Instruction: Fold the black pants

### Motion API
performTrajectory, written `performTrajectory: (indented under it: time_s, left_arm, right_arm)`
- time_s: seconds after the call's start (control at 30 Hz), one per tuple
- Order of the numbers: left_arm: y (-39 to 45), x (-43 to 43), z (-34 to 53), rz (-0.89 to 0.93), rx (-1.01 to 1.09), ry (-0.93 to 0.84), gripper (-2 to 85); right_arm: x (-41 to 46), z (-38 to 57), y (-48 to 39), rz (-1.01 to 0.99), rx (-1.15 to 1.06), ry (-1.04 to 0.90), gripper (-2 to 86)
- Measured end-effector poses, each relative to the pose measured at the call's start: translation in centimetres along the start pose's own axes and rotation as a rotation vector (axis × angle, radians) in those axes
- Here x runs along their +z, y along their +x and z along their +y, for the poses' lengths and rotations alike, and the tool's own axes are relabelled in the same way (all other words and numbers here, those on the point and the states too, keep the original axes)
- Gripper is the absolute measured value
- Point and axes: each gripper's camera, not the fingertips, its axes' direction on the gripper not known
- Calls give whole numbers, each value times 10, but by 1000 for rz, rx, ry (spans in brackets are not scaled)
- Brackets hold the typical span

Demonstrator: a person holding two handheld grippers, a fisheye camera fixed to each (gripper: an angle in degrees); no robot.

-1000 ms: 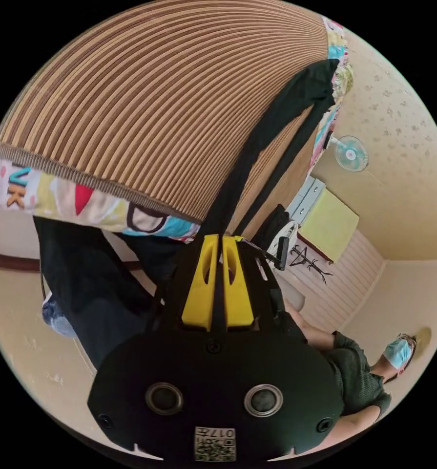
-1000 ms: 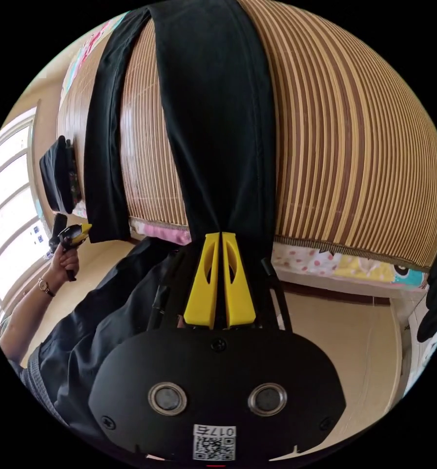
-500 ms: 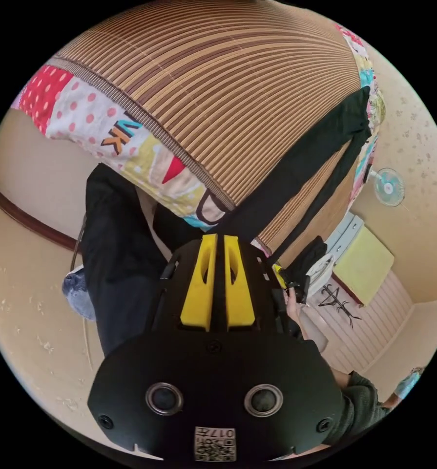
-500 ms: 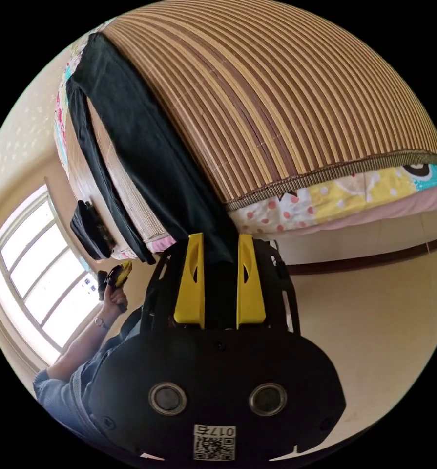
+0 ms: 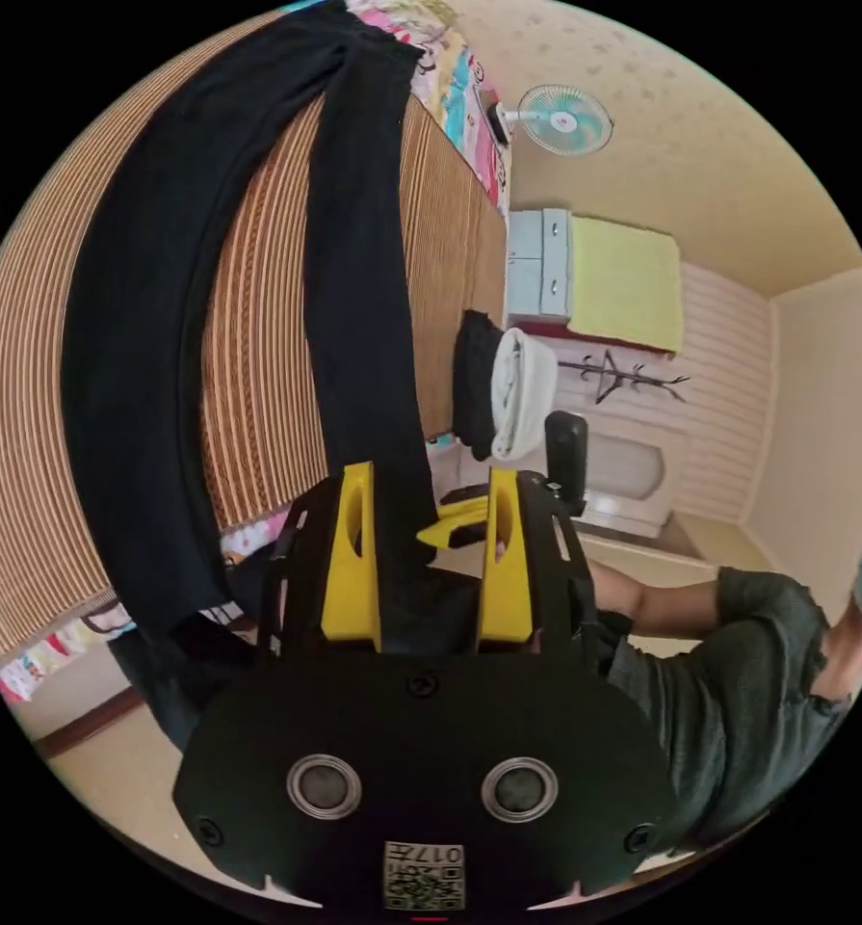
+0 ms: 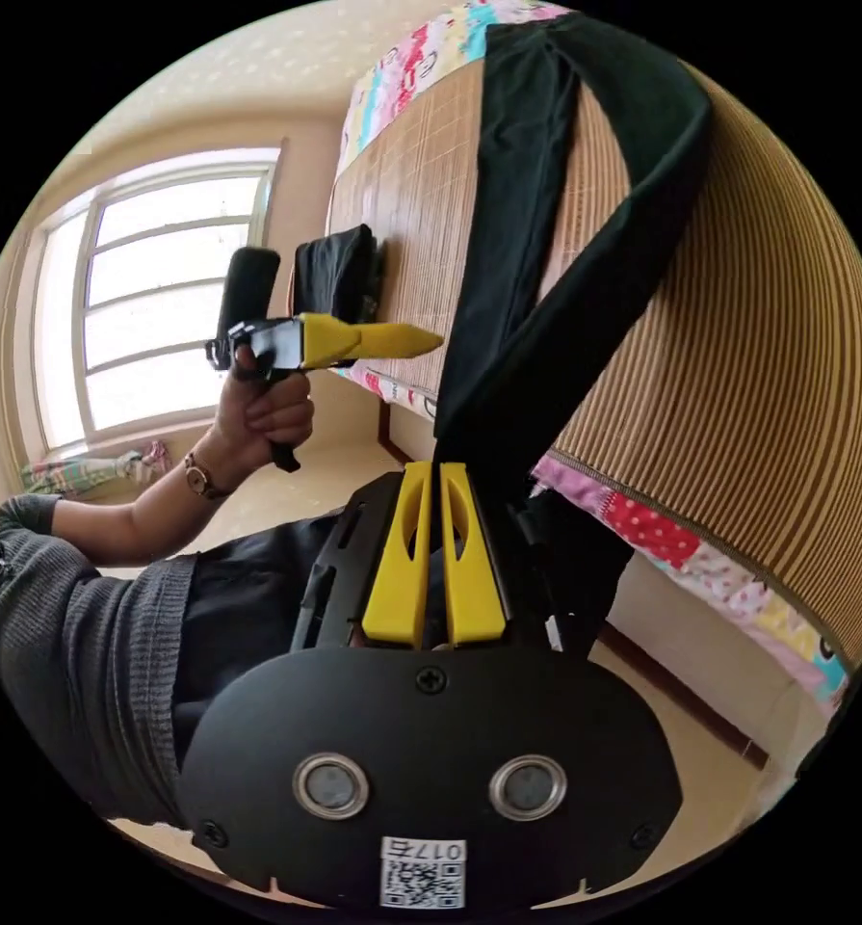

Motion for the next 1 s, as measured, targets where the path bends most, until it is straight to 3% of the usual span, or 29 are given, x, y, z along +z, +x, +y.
performTrajectory:
  time_s: [0.1, 0.17, 0.23, 0.43, 0.5, 0.63, 0.77, 1.0]
  left_arm:
    - [23, 48, -20, -294, 52, -176, 164]
    - [23, 77, -21, -509, 43, -276, 130]
    - [18, 100, -10, -645, 40, -313, 40]
    - [-6, 110, 21, -399, -49, -222, -6]
    - [-13, 111, 27, -362, -75, -213, -7]
    - [-25, 114, 34, -303, -85, -180, -8]
    - [-38, 123, 37, -251, -106, -161, -8]
    - [-64, 126, 42, -159, -172, -118, -8]
  right_arm:
    - [13, -12, -3, -76, -33, -13, 18]
    - [16, -15, 5, -257, -25, 33, 22]
    - [19, -15, 14, -344, -6, 29, 27]
    - [21, 8, 94, -505, 193, -136, 70]
    - [5, 13, 133, -456, 315, -149, 78]
    - [-91, -11, 220, -428, 520, 175, 95]
    - [-176, -80, 273, -375, 551, 527, 110]
    - [-213, -203, 278, -342, 465, 803, 119]
